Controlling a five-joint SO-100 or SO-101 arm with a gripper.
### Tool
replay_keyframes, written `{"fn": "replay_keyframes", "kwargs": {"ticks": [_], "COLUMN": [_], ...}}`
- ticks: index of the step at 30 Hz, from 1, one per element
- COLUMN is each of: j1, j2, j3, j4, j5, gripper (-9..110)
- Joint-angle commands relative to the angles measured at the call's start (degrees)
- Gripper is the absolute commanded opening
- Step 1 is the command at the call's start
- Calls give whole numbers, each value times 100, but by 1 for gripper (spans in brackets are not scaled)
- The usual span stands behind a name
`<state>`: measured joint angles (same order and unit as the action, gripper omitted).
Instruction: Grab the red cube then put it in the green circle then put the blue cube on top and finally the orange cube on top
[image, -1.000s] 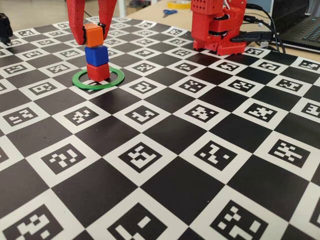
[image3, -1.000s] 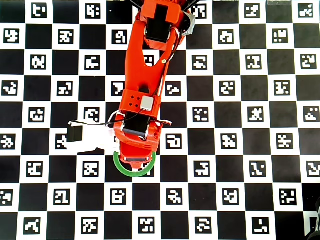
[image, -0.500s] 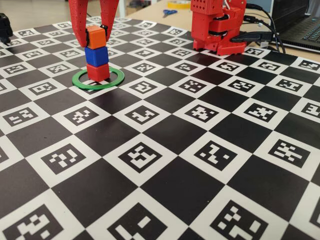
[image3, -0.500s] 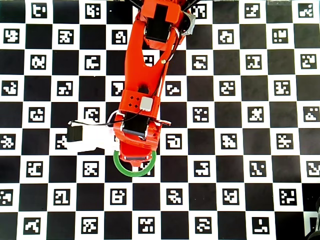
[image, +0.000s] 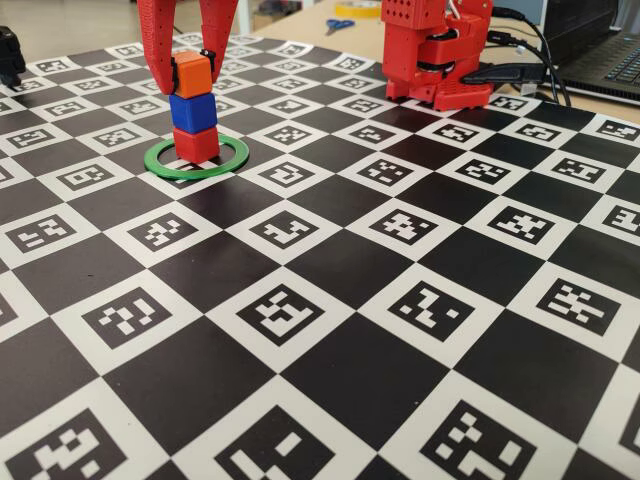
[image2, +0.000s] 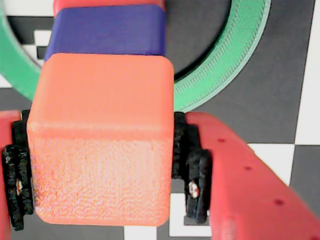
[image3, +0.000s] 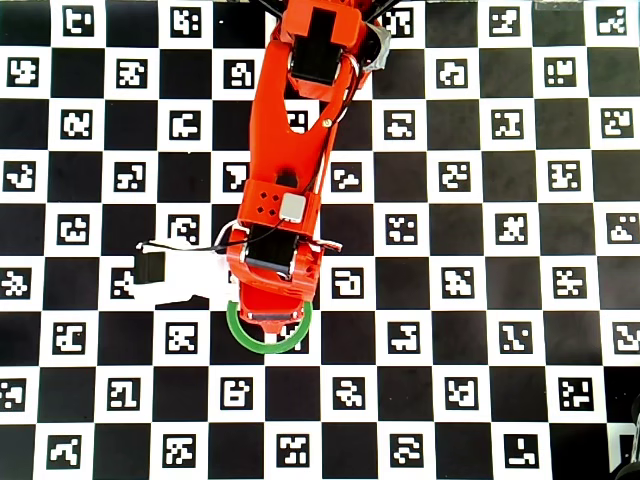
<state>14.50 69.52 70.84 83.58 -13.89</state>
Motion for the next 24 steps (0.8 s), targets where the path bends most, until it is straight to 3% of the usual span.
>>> {"fn": "replay_keyframes", "kwargs": {"ticks": [1, 24], "j1": [88, 62], "j2": [255, 404], "j3": [-18, -44], "j4": [26, 255], "j5": [70, -53], "gripper": [22, 51]}}
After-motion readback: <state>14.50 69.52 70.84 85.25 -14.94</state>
